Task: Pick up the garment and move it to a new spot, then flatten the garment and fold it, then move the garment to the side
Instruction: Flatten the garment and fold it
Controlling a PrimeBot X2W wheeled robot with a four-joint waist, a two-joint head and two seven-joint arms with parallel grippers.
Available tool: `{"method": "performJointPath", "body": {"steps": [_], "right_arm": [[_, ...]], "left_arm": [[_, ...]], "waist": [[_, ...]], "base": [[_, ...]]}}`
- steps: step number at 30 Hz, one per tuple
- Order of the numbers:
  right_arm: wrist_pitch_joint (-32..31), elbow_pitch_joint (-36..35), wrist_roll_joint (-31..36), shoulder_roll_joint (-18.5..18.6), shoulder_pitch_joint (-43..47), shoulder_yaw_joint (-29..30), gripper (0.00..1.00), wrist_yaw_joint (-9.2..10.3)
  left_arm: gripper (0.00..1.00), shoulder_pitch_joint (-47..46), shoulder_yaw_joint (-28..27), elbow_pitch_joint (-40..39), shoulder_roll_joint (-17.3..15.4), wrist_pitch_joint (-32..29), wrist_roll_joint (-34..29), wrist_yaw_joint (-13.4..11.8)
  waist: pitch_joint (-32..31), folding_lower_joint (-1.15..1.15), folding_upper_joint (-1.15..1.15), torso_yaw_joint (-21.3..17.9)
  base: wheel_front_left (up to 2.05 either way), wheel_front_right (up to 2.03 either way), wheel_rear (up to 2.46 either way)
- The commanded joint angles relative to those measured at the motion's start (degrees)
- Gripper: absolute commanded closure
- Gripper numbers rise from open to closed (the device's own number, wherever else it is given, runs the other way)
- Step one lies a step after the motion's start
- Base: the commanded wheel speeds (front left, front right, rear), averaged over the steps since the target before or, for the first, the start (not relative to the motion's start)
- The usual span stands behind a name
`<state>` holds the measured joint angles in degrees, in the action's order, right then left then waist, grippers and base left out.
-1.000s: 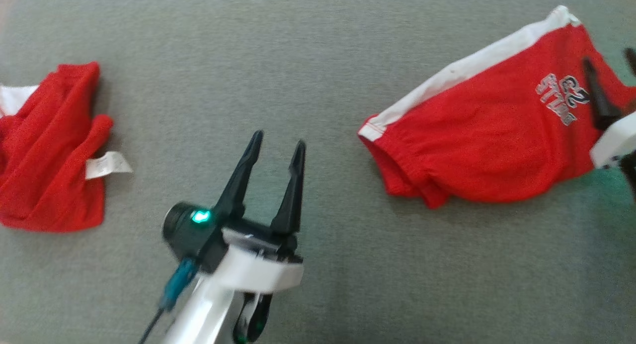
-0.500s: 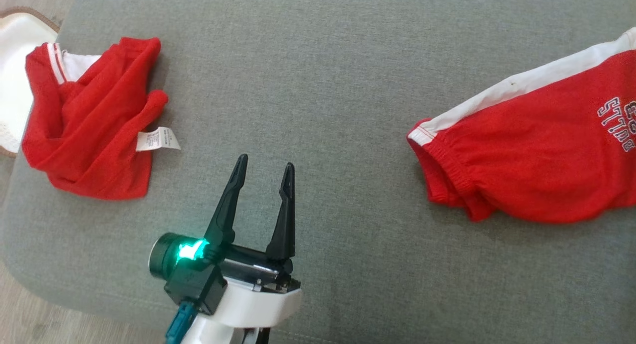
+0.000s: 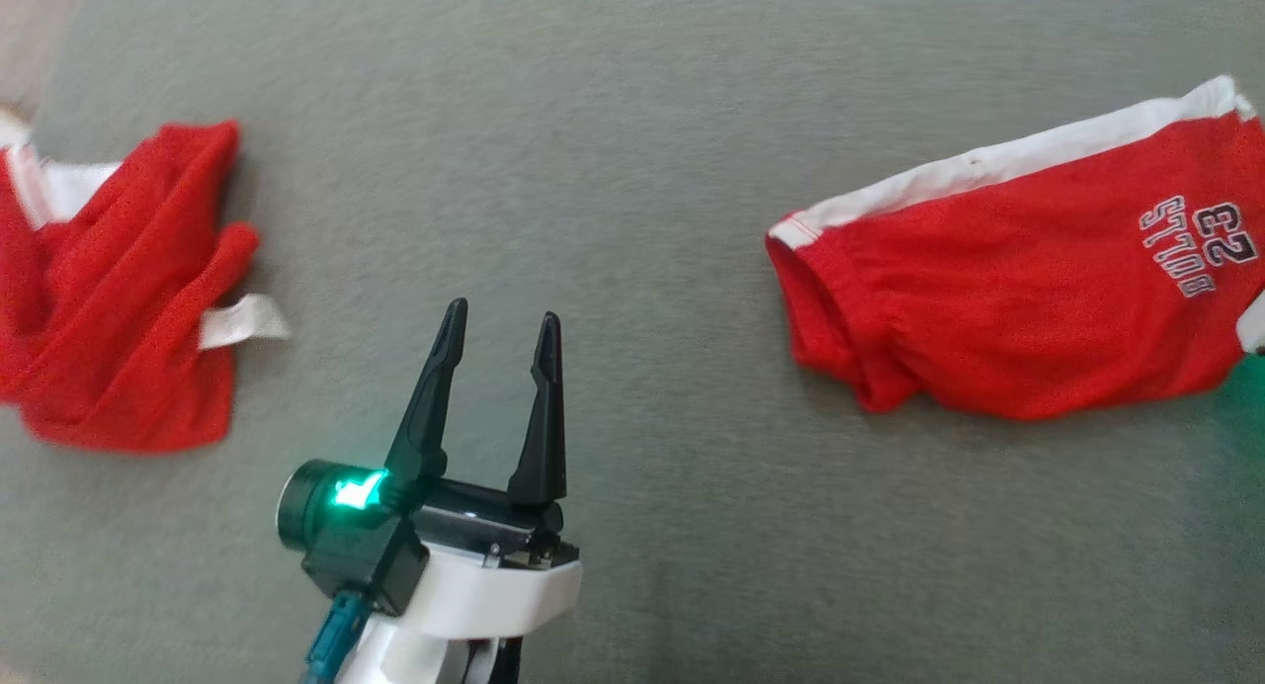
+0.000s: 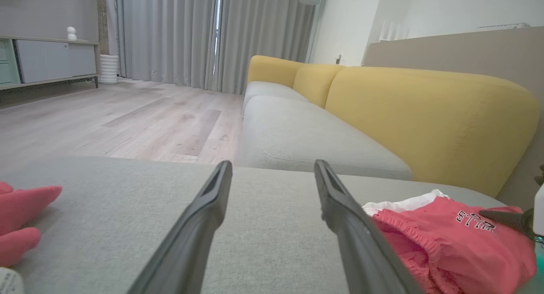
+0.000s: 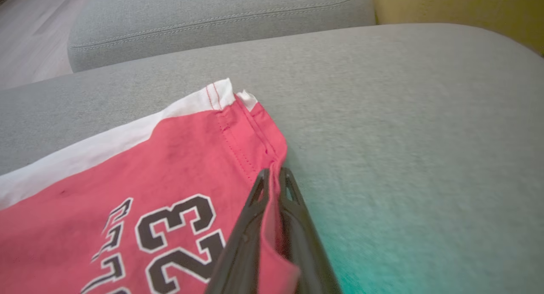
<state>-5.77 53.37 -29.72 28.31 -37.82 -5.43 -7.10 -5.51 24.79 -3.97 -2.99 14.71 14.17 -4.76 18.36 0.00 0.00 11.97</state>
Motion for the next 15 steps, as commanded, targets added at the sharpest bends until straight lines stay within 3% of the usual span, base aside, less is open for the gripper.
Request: {"method": "performJointPath", "body": {"steps": [1, 7, 15], "right_arm": [[1.4, -1.4, 0.4, 0.9, 1.6, -1.0, 1.00, -0.39], [3.1, -2.6, 1.3, 1.9, 4.5, -1.5, 1.00, -0.39], [7.8, -5.4, 3.1, 1.7, 5.7, 1.3, 1.00, -0.39]], "left_arm": [[0.00, -0.2, -2.0, -1.6, 0.1, 0.3, 0.0, 0.1], [0.00, -0.1, -2.5, -1.2, 0.1, 0.3, -0.5, 0.7], [0.00, 0.4, -2.6, -0.6, 0.1, 0.3, -0.5, 1.2]], "waist": [[-2.2, 0.00, 0.00, -4.0], [-3.9, 0.00, 0.00, -9.4], [-5.2, 0.00, 0.00, -11.6]], "base": [[0.00, 0.00, 0.00], [0.00, 0.00, 0.00], [0.00, 0.00, 0.00]]}}
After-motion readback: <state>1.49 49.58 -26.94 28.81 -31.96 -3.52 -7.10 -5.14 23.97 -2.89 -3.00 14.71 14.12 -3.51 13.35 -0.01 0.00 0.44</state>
